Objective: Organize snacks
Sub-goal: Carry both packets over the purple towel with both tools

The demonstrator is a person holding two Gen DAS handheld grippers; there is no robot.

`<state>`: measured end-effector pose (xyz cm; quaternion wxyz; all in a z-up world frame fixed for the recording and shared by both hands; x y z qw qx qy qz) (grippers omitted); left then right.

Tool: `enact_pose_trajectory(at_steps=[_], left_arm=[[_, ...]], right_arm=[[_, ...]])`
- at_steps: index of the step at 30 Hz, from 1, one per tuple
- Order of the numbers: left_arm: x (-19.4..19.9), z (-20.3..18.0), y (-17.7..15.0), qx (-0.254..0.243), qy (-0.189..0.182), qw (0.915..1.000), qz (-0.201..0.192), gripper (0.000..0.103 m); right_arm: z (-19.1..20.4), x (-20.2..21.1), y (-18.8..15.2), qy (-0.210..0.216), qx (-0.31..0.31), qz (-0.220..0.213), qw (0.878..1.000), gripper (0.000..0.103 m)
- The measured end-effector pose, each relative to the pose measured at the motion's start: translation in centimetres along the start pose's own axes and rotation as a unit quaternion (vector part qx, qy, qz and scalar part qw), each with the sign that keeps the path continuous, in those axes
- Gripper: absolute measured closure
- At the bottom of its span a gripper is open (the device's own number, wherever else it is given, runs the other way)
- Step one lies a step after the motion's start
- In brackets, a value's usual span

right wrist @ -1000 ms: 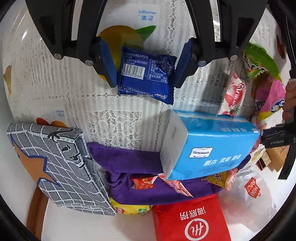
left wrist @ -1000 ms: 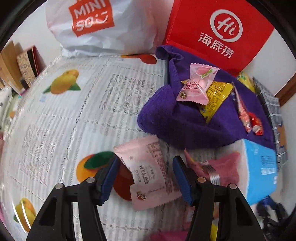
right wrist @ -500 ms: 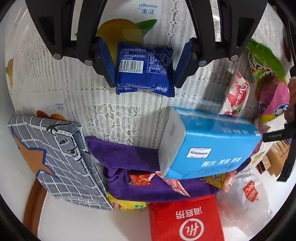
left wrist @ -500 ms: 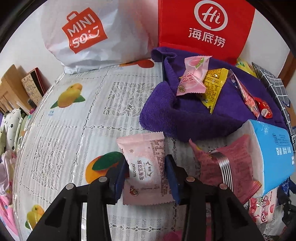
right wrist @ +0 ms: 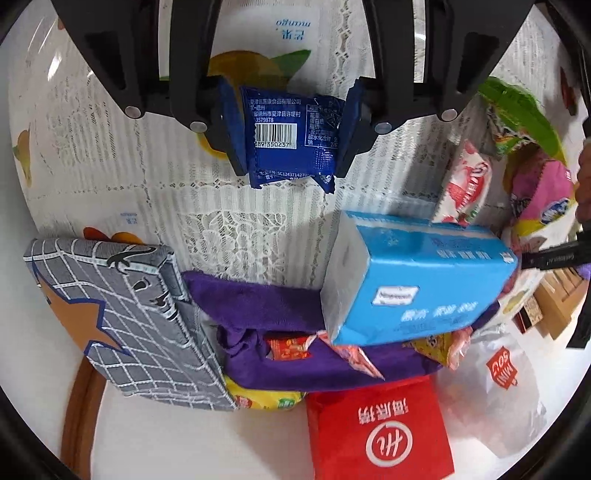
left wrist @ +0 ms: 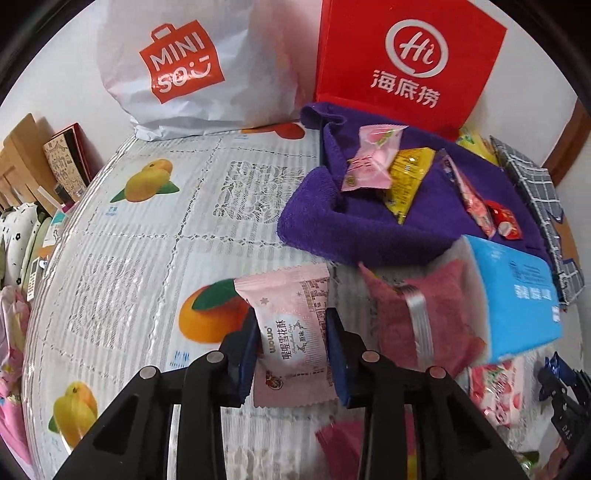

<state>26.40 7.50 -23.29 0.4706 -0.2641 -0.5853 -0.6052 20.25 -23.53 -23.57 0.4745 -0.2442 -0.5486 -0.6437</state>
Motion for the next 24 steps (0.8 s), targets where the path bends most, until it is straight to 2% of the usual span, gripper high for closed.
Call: enact_pose_trajectory(at_steps=[24], left_arm=[[12.4, -0.6, -3.2, -0.008, -0.055, 0.9962, -0.068, 0.071]], right_arm=[[5.7, 9.4, 4.2, 0.002, 0.001, -0.103, 0.995, 0.057]])
Point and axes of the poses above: each gripper's, at about its wrist camera, not at the fingertips, and x roughly against the way its jaws point, z to its left, y to its top, the point moved 10 cm from there along -x, roughly the way its jaws point, and after that the axes turned 15 degrees about y, right-handed, at the moved point
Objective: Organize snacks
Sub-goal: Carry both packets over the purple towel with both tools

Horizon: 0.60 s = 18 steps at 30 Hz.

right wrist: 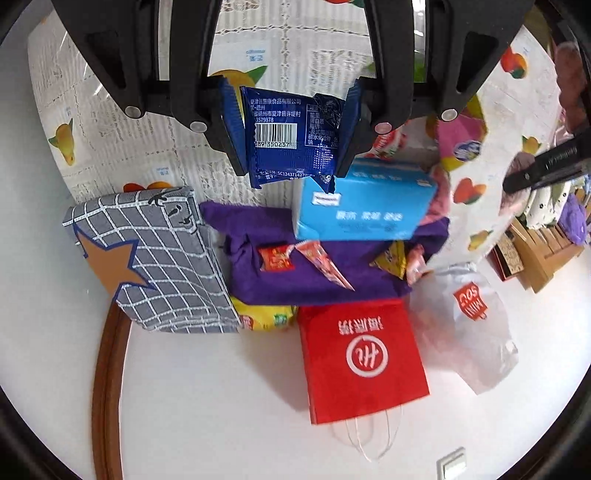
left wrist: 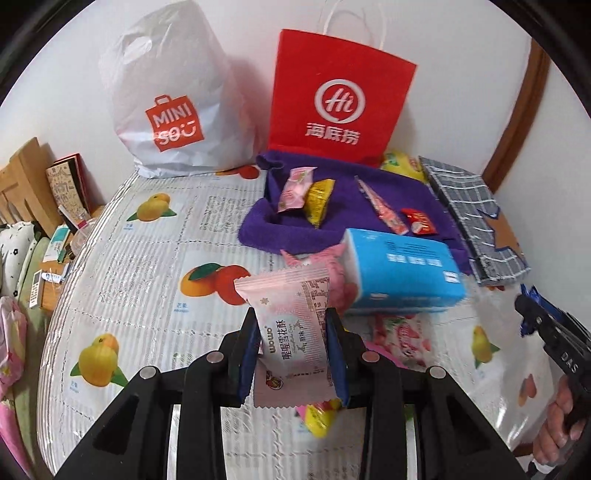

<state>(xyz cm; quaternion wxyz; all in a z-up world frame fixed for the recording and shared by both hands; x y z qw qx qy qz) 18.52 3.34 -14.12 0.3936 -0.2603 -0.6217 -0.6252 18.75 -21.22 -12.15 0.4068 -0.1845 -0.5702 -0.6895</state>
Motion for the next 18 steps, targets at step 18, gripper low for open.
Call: enact_pose_trajectory(at_steps=[18], left_arm=[[4.8, -5.1, 2.7, -0.03, -0.044, 0.9977, -0.042, 0.071]], right_arm=[[2.1, 2.6, 4.2, -0.014, 0.021, -0.043, 0.999, 0.057]])
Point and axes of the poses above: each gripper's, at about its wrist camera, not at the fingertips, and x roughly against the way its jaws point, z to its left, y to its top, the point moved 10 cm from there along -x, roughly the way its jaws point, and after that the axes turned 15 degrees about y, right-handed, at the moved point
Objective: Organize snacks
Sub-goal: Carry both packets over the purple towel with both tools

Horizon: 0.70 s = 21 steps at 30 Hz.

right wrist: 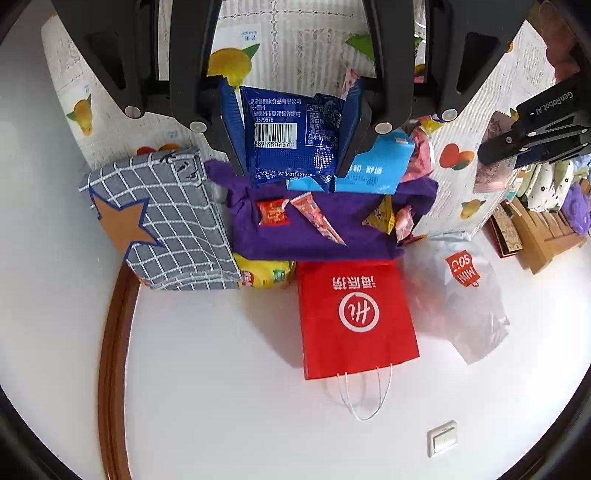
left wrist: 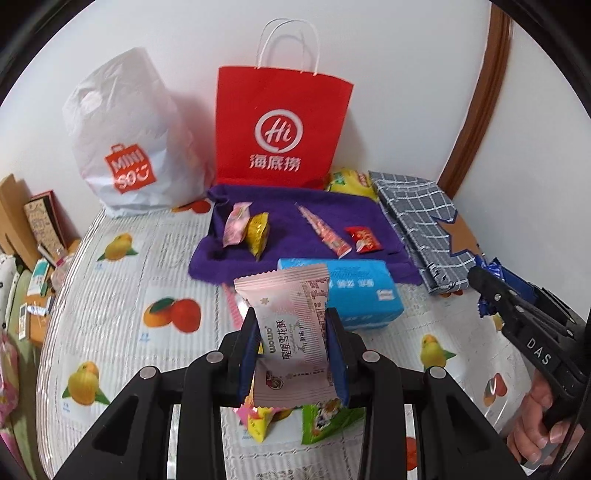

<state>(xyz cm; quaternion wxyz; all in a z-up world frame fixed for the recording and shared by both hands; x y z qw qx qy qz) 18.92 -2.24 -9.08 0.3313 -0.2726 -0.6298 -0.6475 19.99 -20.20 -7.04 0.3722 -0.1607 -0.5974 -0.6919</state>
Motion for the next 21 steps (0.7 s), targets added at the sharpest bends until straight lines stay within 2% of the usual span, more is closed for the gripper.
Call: enact_pose_trajectory(at_steps=[10, 21], left_arm=[[-0.4, -1.6, 3.9, -0.008, -0.004, 0.9998, -0.017, 0.07], [-2.1, -2.2, 5.8, -0.012, 0.0, 0.9999, -0.012, 0.07]], right_arm=[[-0.8, -1.0, 3.2, -0.008, 0.009, -0.003, 1.0, 0.057], [-1.1, -3.8, 5.0, 0.0, 0.014, 0.013, 1.0, 0.057]])
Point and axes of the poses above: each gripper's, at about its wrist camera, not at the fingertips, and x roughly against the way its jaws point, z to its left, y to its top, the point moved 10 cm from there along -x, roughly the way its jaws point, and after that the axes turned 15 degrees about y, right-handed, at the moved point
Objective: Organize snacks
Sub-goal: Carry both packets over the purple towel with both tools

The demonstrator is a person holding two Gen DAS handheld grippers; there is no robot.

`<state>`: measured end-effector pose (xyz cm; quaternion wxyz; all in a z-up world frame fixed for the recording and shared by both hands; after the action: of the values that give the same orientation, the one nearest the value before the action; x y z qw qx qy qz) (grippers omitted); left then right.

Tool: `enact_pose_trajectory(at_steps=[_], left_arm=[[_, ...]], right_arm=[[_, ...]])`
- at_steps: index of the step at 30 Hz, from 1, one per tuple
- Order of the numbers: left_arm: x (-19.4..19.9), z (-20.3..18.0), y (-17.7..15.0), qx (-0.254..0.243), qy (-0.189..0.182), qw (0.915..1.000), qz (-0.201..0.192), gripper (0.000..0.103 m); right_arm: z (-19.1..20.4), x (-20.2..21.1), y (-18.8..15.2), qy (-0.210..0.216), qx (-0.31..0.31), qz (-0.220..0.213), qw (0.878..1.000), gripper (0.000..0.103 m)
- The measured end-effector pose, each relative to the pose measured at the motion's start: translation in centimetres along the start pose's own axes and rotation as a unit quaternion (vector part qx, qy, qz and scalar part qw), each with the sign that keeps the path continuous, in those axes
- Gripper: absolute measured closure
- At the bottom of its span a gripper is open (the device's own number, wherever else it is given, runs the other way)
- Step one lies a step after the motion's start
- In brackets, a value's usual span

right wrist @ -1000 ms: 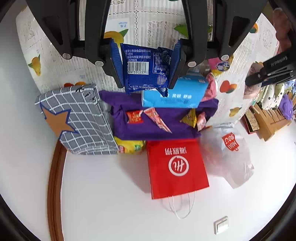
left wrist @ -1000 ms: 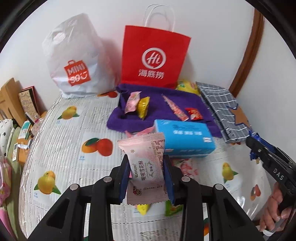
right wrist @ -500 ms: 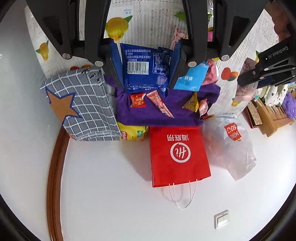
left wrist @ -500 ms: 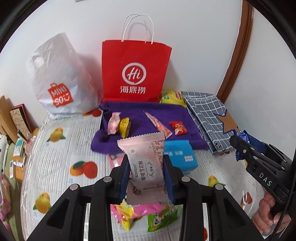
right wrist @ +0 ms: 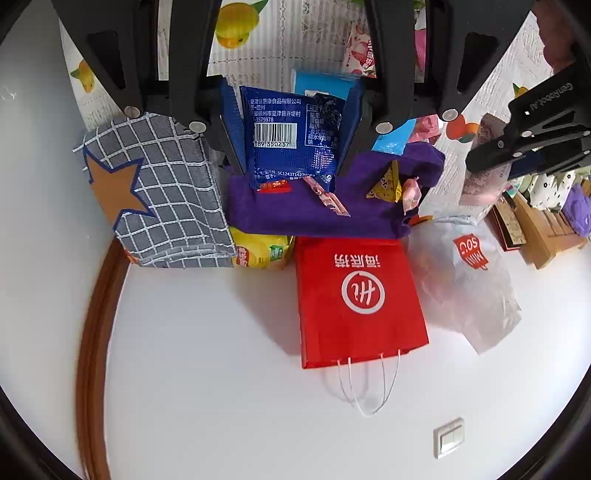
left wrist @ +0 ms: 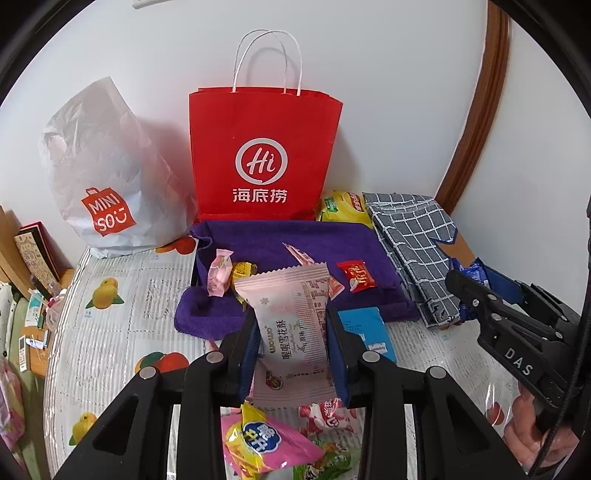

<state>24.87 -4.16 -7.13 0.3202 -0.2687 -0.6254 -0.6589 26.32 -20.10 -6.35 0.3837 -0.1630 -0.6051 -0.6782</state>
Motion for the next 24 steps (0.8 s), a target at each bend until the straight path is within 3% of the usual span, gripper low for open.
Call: enact_pose_trajectory(at_steps=[24], left_arm=[[-8.9, 2.6, 6.1, 0.003, 0.026, 0.9994, 0.023, 0.07]], right_arm=[[-2.8, -9.4, 4.7, -0.005, 0.01, 0.021, 1.0, 0.057]])
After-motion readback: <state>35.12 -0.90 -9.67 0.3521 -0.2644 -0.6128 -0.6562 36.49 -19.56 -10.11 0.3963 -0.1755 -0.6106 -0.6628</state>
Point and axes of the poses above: each gripper's, at about its wrist camera, not at the fingertips, and x roughly against the way its jaws point, z to its left, y to its top, the point moved 10 cm from there along -x, roughly the way its jaws point, and after that the axes turned 15 degrees about y, right-handed, at the moved point
